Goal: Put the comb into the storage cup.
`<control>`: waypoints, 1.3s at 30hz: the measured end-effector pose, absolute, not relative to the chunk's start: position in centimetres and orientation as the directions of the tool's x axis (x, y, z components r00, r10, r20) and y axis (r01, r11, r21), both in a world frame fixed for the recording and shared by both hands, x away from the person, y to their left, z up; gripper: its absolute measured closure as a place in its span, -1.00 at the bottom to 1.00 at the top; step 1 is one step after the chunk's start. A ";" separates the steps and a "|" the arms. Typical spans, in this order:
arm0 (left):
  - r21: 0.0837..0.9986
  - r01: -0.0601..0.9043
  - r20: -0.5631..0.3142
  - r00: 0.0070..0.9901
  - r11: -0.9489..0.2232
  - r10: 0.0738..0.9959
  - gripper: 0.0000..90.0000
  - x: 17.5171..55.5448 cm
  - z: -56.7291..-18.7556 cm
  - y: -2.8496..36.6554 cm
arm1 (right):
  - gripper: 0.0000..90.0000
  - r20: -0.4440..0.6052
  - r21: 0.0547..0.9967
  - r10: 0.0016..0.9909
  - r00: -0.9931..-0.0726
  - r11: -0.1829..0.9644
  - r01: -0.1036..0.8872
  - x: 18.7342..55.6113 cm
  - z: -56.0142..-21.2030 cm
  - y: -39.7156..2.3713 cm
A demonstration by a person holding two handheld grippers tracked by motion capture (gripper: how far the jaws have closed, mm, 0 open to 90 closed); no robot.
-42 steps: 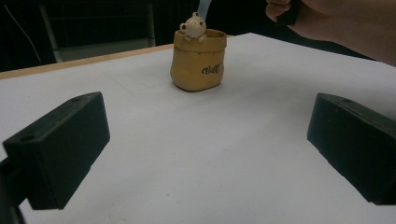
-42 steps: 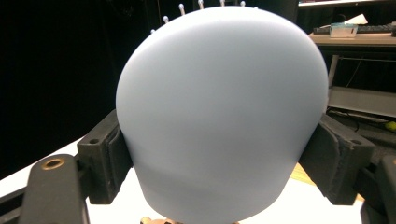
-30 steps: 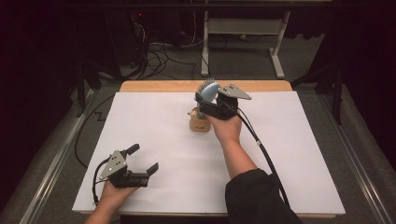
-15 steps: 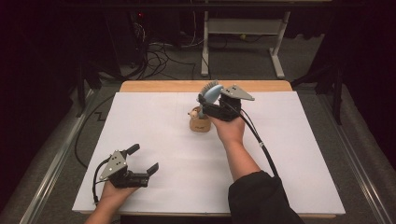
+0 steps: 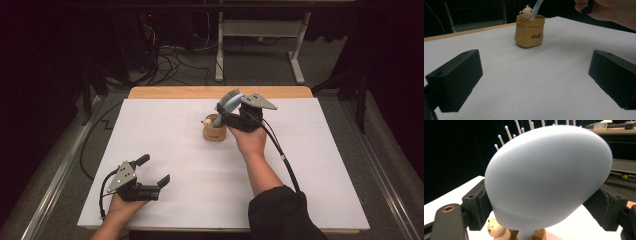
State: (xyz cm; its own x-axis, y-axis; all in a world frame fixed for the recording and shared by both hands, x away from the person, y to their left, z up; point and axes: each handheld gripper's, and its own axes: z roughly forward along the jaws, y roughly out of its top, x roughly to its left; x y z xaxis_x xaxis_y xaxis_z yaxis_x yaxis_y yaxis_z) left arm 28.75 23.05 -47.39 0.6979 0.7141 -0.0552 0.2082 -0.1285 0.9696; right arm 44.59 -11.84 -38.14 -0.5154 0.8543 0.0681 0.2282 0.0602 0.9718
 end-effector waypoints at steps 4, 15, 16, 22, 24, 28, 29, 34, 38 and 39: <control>0.969 0.209 -0.055 0.698 -0.130 0.714 -1.00 28.8 -47.4 23.0 | -0.62 0.070 0.971 0.856 -0.512 0.059 0.232 44.5 -38.3 -12.1; 0.969 0.208 -0.048 0.699 -0.137 0.714 -1.00 28.7 -47.4 23.0 | -0.65 0.081 0.968 0.862 -0.500 0.052 0.245 44.5 -38.6 -12.9; 0.969 0.207 -0.048 0.699 -0.138 0.713 -1.00 28.7 -47.4 23.0 | -0.65 0.081 0.968 0.862 -0.500 0.051 0.245 44.5 -38.7 -12.9; 0.969 0.207 -0.048 0.700 -0.138 0.713 -1.00 28.7 -47.4 23.0 | -0.66 0.088 0.967 0.864 -0.495 0.045 0.251 44.5 -38.8 -13.2; 0.969 0.207 -0.048 0.700 -0.138 0.713 -1.00 28.7 -47.4 23.0 | -0.66 0.090 0.967 0.865 -0.494 0.044 0.252 44.4 -38.9 -13.3; 0.969 0.207 -0.048 0.700 -0.138 0.713 -1.00 28.7 -47.4 23.0 | -0.67 0.094 0.966 0.866 -0.491 0.040 0.256 44.4 -39.0 -13.6; 0.969 0.206 -0.047 0.700 -0.138 0.713 -1.00 28.7 -47.4 23.0 | -0.68 0.095 0.965 0.867 -0.490 0.039 0.258 44.4 -39.1 -13.6; 0.969 0.206 -0.047 0.700 -0.139 0.713 -1.00 28.7 -47.4 23.0 | -0.70 0.098 0.964 0.871 -0.481 0.037 0.264 44.4 -39.3 -13.9; 0.968 0.206 -0.046 0.700 -0.140 0.712 -1.00 28.8 -47.4 22.9 | -0.72 0.102 0.963 0.873 -0.476 0.035 0.269 44.5 -39.5 -14.2; 0.968 0.206 -0.046 0.701 -0.140 0.712 -1.00 28.8 -47.4 22.9 | -0.72 0.102 0.962 0.873 -0.476 0.036 0.271 44.5 -39.5 -14.2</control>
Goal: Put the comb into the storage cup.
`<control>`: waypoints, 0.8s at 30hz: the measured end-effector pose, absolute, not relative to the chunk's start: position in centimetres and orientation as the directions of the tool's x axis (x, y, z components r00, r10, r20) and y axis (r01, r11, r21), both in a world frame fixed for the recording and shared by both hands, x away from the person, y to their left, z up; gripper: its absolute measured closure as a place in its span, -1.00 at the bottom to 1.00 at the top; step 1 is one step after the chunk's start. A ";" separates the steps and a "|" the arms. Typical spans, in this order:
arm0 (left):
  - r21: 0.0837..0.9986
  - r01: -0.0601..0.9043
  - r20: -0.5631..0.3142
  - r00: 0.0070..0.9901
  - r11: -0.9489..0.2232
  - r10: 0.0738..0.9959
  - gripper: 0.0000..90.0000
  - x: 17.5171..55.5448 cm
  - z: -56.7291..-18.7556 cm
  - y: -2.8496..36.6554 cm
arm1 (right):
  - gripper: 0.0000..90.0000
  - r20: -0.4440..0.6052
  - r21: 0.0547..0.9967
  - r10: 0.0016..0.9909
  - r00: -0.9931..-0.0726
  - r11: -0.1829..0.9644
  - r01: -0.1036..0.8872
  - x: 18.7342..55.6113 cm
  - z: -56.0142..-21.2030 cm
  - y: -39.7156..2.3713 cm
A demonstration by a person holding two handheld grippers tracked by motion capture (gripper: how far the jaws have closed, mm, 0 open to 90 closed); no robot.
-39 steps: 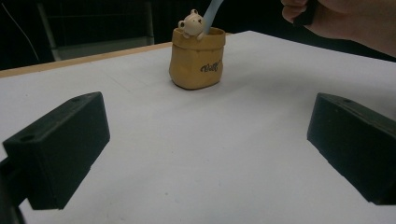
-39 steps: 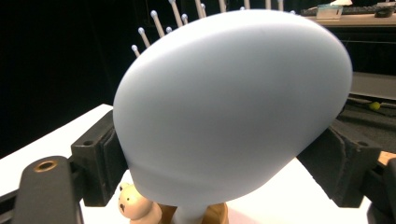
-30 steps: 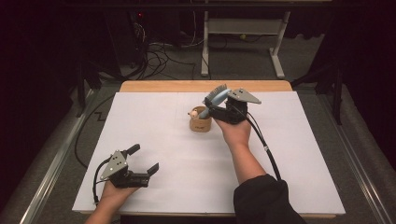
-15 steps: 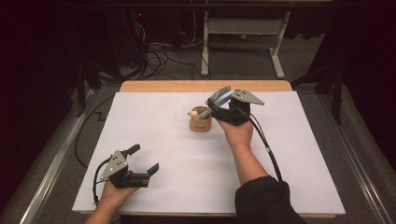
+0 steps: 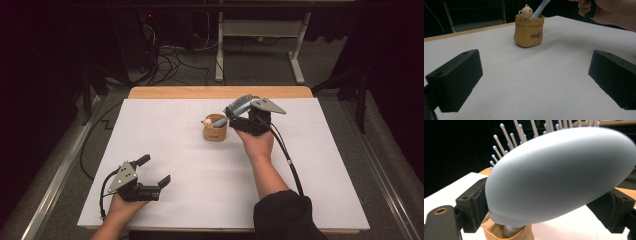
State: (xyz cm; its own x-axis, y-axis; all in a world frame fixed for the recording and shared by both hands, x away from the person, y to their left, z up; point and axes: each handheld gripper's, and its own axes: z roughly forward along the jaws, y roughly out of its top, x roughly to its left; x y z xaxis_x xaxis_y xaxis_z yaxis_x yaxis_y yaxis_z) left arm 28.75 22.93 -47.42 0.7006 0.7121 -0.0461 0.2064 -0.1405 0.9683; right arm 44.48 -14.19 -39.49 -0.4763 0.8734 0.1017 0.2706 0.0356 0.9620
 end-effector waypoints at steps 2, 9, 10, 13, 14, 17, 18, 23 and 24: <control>0.968 0.206 -0.045 0.700 -0.141 0.712 -1.00 28.8 -47.4 22.9 | -0.73 0.102 0.961 0.874 -0.476 0.036 0.273 44.5 -39.5 -14.2; 0.968 0.204 -0.039 0.700 -0.148 0.713 -1.00 28.8 -47.4 22.9 | -0.76 0.102 0.959 0.877 -0.470 0.039 0.280 44.5 -39.6 -14.4; 0.968 0.205 -0.039 0.700 -0.148 0.713 -1.00 28.8 -47.4 22.9 | -0.77 0.100 0.959 0.877 -0.471 0.040 0.279 44.5 -39.6 -14.4; 0.968 0.204 -0.040 0.700 -0.147 0.713 -1.00 28.8 -47.4 22.9 | -0.77 0.095 0.960 0.876 -0.473 0.045 0.276 44.5 -39.5 -14.4; 0.968 0.204 -0.039 0.701 -0.147 0.713 -1.00 28.8 -47.4 22.9 | -0.77 0.095 0.960 0.876 -0.473 0.046 0.277 44.5 -39.5 -14.4; 0.967 0.205 -0.040 0.702 -0.148 0.711 -1.00 28.8 -47.4 22.9 | -0.78 0.091 0.959 0.875 -0.475 0.051 0.279 44.5 -39.4 -14.5; 0.967 0.205 -0.040 0.702 -0.148 0.711 -1.00 28.8 -47.4 22.9 | -0.78 0.089 0.959 0.875 -0.476 0.054 0.279 44.5 -39.4 -14.5; 0.967 0.205 -0.039 0.701 -0.149 0.712 -1.00 28.8 -47.5 22.9 | -0.80 0.087 0.960 0.874 -0.478 0.055 0.275 44.4 -39.3 -14.6; 0.967 0.205 -0.039 0.702 -0.149 0.712 -1.00 28.8 -47.5 22.9 | -0.81 0.085 0.960 0.874 -0.478 0.057 0.275 44.4 -39.2 -14.6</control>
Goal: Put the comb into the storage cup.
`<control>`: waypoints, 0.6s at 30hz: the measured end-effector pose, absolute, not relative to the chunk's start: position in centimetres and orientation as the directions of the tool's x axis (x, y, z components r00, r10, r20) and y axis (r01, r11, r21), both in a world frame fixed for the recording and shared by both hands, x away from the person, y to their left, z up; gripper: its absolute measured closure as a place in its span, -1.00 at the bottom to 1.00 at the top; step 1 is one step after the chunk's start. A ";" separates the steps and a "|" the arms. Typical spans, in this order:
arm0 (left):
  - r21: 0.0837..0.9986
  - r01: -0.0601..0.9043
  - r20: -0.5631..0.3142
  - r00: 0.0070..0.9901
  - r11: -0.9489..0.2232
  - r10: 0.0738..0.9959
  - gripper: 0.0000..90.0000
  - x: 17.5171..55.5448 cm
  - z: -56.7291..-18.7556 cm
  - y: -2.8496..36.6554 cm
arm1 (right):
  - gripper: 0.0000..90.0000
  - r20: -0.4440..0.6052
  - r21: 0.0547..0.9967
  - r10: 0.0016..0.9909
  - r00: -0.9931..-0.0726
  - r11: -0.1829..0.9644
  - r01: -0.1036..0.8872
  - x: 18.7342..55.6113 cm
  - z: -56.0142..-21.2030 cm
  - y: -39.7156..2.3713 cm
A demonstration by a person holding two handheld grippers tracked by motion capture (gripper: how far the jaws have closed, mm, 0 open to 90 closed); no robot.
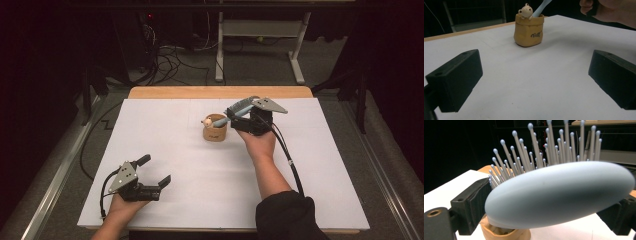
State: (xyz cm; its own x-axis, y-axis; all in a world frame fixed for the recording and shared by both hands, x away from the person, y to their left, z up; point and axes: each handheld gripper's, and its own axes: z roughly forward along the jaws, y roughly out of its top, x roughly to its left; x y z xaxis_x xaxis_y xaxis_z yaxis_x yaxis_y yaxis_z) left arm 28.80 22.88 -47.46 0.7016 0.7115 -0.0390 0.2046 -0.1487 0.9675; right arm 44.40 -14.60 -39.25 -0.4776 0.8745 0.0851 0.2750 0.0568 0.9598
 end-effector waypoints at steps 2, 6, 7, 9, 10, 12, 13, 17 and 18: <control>0.967 0.205 -0.040 0.702 -0.149 0.711 -1.00 28.8 -47.5 22.8 | -0.83 0.083 0.960 0.874 -0.478 0.059 0.274 44.4 -39.2 -14.6; 0.967 0.206 -0.040 0.702 -0.149 0.711 -1.00 28.8 -47.5 22.8 | -0.90 0.076 0.959 0.874 -0.480 0.067 0.276 44.4 -39.1 -14.7; 0.967 0.206 -0.040 0.702 -0.149 0.712 -1.00 28.8 -47.5 22.8 | -0.95 0.074 0.959 0.875 -0.478 0.069 0.275 44.4 -39.1 -14.7; 0.967 0.206 -0.040 0.702 -0.149 0.711 -1.00 28.8 -47.5 22.8 | -0.99 0.076 0.958 0.873 -0.481 0.070 0.278 44.4 -39.1 -14.8; 0.967 0.206 -0.039 0.702 -0.150 0.711 -1.00 28.8 -47.5 22.8 | -0.99 0.075 0.957 0.874 -0.480 0.072 0.280 44.4 -39.1 -14.8; 0.967 0.207 -0.040 0.702 -0.150 0.711 -1.00 28.8 -47.5 22.8 | -1.00 0.079 0.955 0.873 -0.482 0.072 0.287 44.4 -39.1 -14.9; 0.967 0.206 -0.039 0.702 -0.150 0.711 -1.00 28.8 -47.5 22.8 | -1.00 0.078 0.955 0.872 -0.484 0.073 0.286 44.4 -39.1 -14.9; 0.967 0.206 -0.039 0.702 -0.151 0.711 -1.00 28.8 -47.5 22.8 | -1.00 0.070 0.958 0.873 -0.483 0.077 0.278 44.3 -39.0 -14.8; 0.967 0.206 -0.039 0.702 -0.151 0.711 -1.00 28.8 -47.5 22.8 | -1.00 0.070 0.958 0.872 -0.484 0.077 0.277 44.3 -39.0 -14.9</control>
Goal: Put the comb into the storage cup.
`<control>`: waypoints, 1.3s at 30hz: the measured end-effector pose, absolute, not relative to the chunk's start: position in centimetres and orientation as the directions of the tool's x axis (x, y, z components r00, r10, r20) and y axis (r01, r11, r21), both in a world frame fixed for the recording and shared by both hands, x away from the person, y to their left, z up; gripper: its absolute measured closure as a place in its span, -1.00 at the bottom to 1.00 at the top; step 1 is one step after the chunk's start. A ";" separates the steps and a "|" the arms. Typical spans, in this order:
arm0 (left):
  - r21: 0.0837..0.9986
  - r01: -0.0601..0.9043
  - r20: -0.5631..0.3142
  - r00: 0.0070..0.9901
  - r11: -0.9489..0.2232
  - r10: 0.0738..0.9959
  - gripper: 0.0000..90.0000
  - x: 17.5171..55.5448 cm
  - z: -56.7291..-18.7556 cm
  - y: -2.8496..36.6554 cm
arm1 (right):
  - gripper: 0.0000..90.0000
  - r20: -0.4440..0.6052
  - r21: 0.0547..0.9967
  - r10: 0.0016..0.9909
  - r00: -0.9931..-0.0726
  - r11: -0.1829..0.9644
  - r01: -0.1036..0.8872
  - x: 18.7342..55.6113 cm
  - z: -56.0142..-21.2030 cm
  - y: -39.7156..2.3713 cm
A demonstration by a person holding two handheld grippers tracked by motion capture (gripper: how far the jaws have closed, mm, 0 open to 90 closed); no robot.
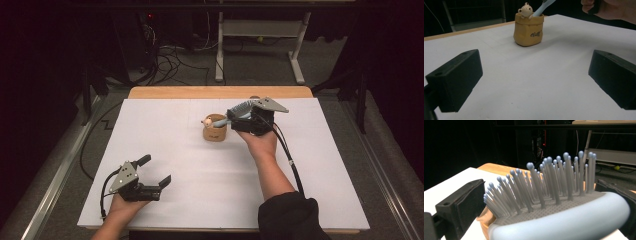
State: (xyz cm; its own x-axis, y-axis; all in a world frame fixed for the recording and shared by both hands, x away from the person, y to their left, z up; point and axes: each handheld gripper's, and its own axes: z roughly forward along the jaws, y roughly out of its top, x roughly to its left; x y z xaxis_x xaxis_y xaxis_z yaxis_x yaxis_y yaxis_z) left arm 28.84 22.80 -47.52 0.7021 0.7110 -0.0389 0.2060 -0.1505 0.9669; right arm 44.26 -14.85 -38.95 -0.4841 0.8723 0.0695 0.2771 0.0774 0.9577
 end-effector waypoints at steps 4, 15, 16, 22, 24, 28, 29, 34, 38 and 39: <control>0.967 0.207 -0.040 0.702 -0.151 0.711 -1.00 28.9 -47.5 22.8 | -1.00 0.069 0.956 0.873 -0.484 0.081 0.282 44.2 -38.9 -14.9; 0.966 0.210 -0.040 0.701 -0.153 0.712 -1.00 28.9 -47.5 22.9 | -1.00 0.048 0.957 0.874 -0.483 0.099 0.274 43.8 -38.7 -15.1; 0.966 0.210 -0.040 0.701 -0.152 0.712 -1.00 28.9 -47.5 22.8 | -1.00 0.048 0.956 0.876 -0.480 0.099 0.276 43.8 -38.7 -15.2; 0.966 0.210 -0.041 0.700 -0.151 0.713 -1.00 28.9 -47.5 22.9 | -1.00 0.050 0.955 0.877 -0.478 0.098 0.279 43.7 -38.8 -15.5; 0.966 0.209 -0.040 0.700 -0.151 0.713 -1.00 28.9 -47.5 22.8 | -1.00 0.050 0.956 0.876 -0.480 0.098 0.278 43.7 -38.8 -15.5; 0.966 0.210 -0.041 0.700 -0.151 0.713 -1.00 28.9 -47.5 22.8 | -1.00 0.049 0.957 0.872 -0.487 0.099 0.272 43.6 -38.8 -15.3; 0.966 0.210 -0.041 0.700 -0.151 0.713 -1.00 28.9 -47.5 22.8 | -1.00 0.051 0.957 0.870 -0.490 0.098 0.275 43.6 -38.8 -15.3; 0.966 0.209 -0.039 0.701 -0.154 0.712 -1.00 28.9 -47.5 22.9 | -1.00 0.047 0.957 0.869 -0.493 0.102 0.271 43.5 -38.8 -15.3; 0.966 0.210 -0.040 0.701 -0.152 0.712 -1.00 28.9 -47.5 22.9 | -1.00 0.044 0.957 0.869 -0.494 0.105 0.269 43.3 -38.8 -15.5; 0.966 0.210 -0.040 0.701 -0.151 0.712 -1.00 28.9 -47.5 22.9 | -1.00 0.046 0.958 0.869 -0.492 0.102 0.270 43.2 -38.8 -15.5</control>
